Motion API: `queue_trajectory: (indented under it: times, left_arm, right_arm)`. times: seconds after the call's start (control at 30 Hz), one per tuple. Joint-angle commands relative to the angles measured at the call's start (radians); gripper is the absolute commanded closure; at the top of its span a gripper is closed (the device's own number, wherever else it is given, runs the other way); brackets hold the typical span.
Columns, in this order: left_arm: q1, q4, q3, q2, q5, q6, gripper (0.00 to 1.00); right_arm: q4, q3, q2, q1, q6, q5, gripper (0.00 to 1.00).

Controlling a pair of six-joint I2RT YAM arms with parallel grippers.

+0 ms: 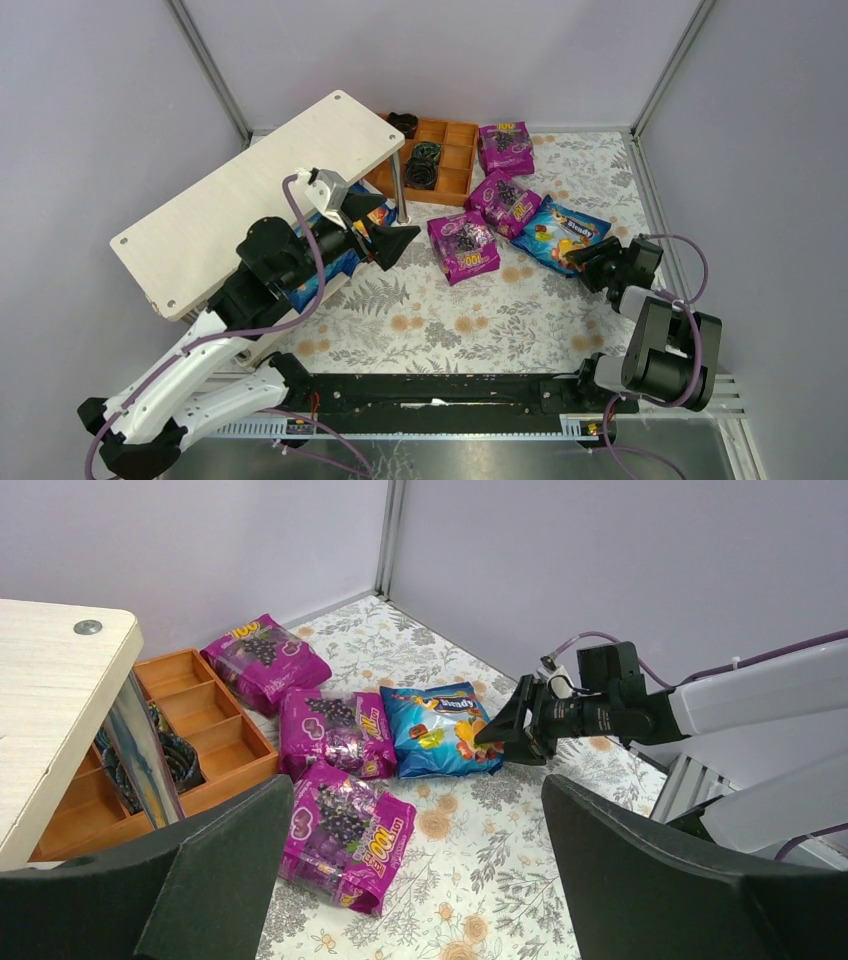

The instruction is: Place and organize the candy bags onto the shelf

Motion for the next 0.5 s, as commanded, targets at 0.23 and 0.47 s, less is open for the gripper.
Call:
queue_trajectory:
  times: [0.23, 0.47]
  left_arm:
    - [0.021, 0.045, -0.006, 0.028, -0.014, 0.013, 0.01]
    - [0.031, 0.046, -0.007, 0.049, 0.012, -0.001, 0.01]
  right_arm:
    - [0.093, -0.027, -0.119, -0.001, -0.005, -0.054, 0.84]
    - [-0.15, 0.042, -0.306, -0.001, -0.116, -0.078, 1.0]
